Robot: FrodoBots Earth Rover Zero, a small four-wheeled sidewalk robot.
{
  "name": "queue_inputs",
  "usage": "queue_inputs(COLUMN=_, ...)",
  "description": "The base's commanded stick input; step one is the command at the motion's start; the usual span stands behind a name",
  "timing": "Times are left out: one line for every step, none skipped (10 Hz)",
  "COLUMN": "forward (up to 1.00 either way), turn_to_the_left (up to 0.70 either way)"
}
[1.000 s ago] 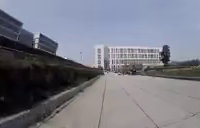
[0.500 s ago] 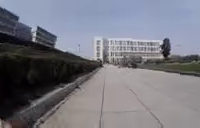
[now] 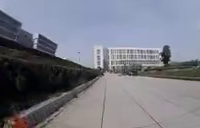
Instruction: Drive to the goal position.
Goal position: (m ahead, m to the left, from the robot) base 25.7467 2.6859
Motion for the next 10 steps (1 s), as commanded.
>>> queue_inputs(forward=0.85, turn_to_the_left=0.0)
queue_inputs(forward=0.85, turn_to_the_left=0.0)
queue_inputs(forward=0.85, turn_to_the_left=0.0)
queue_inputs(forward=0.85, turn_to_the_left=0.0)
queue_inputs(forward=0.85, turn_to_the_left=0.0)
queue_inputs(forward=0.85, turn_to_the_left=0.0)
queue_inputs(forward=0.85, turn_to_the_left=0.0)
queue_inputs(forward=0.85, turn_to_the_left=0.0)
queue_inputs(forward=0.85, turn_to_the_left=0.0)
queue_inputs(forward=0.85, turn_to_the_left=0.0)
